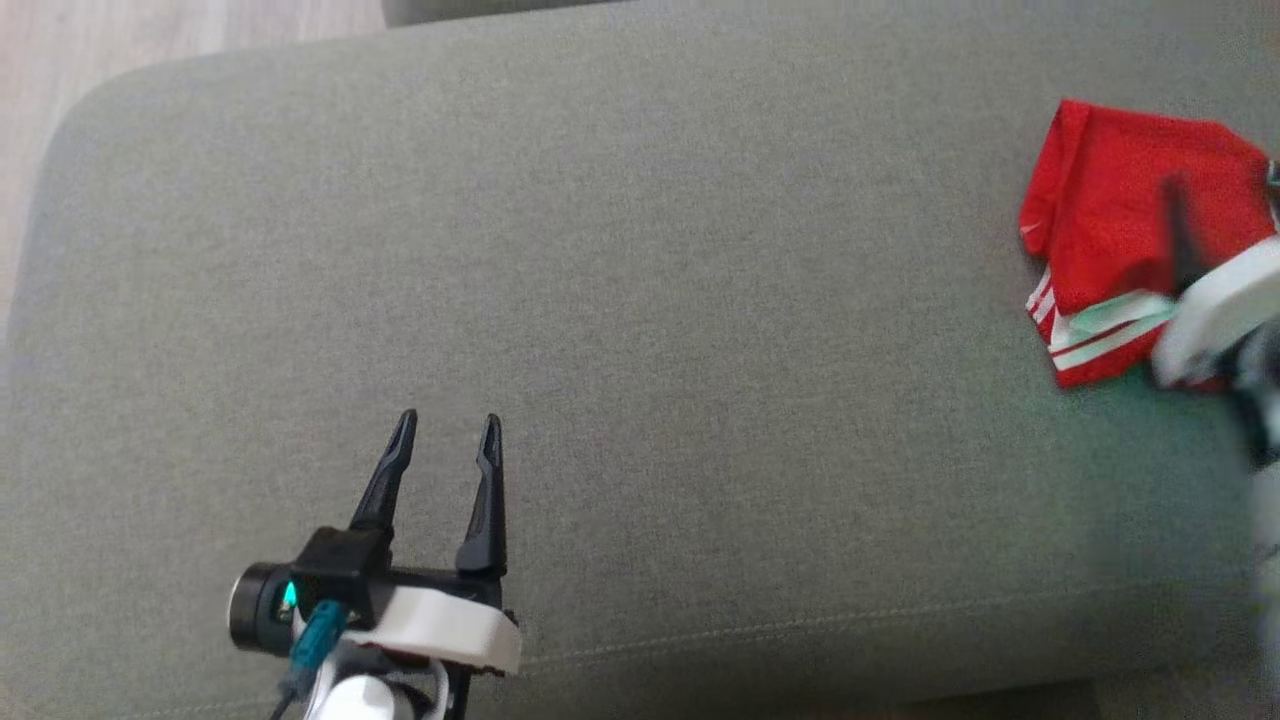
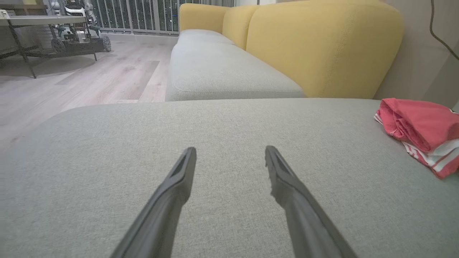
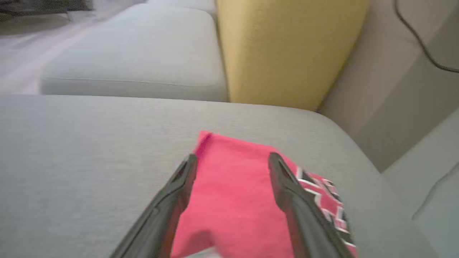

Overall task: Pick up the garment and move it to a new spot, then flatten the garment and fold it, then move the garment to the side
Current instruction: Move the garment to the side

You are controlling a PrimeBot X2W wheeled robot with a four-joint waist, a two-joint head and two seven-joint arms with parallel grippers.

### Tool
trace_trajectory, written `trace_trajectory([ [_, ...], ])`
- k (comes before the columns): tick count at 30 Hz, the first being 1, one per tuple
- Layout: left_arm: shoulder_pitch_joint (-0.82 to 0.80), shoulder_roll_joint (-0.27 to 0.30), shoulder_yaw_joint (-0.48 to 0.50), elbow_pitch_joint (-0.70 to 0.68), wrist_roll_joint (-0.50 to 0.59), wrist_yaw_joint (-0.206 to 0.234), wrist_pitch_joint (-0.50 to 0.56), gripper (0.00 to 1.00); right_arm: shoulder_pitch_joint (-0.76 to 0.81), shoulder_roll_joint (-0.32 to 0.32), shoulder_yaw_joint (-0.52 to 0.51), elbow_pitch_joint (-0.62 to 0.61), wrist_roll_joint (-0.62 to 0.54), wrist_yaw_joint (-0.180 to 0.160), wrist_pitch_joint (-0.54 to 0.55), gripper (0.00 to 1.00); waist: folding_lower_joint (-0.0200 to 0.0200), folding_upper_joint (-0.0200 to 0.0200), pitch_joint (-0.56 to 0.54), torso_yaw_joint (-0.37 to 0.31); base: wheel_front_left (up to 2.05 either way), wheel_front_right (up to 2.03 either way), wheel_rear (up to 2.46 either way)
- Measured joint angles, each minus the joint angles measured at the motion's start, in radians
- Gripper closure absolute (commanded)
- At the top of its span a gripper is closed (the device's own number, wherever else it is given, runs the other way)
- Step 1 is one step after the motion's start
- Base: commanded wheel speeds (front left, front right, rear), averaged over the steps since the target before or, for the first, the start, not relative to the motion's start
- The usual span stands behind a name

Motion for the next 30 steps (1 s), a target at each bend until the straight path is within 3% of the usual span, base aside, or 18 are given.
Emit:
trace_trajectory([
  [5,0.019,0.000,0.024,-0.007,-0.040,0.016,0.000,0.00,0.179,0.115,0.092,-0.132,0.070,0.000,-0.110,0.00,0.0000,0.0000,-0.035,0.011,0.00,0.00,0.00],
  [11,0.045,-0.001,0.039,-0.022,-0.067,0.018,0.000,0.00,0.362,0.219,0.189,-0.182,0.139,0.000,-0.303,0.00,0.0000,0.0000,-0.077,0.026,0.00,0.00,0.00],
  [15,0.057,-0.001,0.057,-0.029,-0.049,0.030,0.000,0.00,0.449,0.236,0.204,-0.206,0.129,0.000,-0.339,0.00,0.0000,0.0000,-0.101,0.037,0.00,0.00,0.00],
  [22,0.086,-0.001,0.082,-0.060,-0.032,0.033,0.000,0.00,0.553,0.248,0.197,-0.445,0.083,0.000,-0.343,0.00,0.0000,0.0000,-0.140,0.055,0.00,0.00,0.00],
  [30,0.126,0.000,0.091,-0.051,-0.019,0.032,0.000,0.00,0.665,0.256,0.188,-0.484,0.098,0.000,-0.343,0.00,0.0000,0.0000,-0.179,0.062,0.00,0.00,0.00],
])
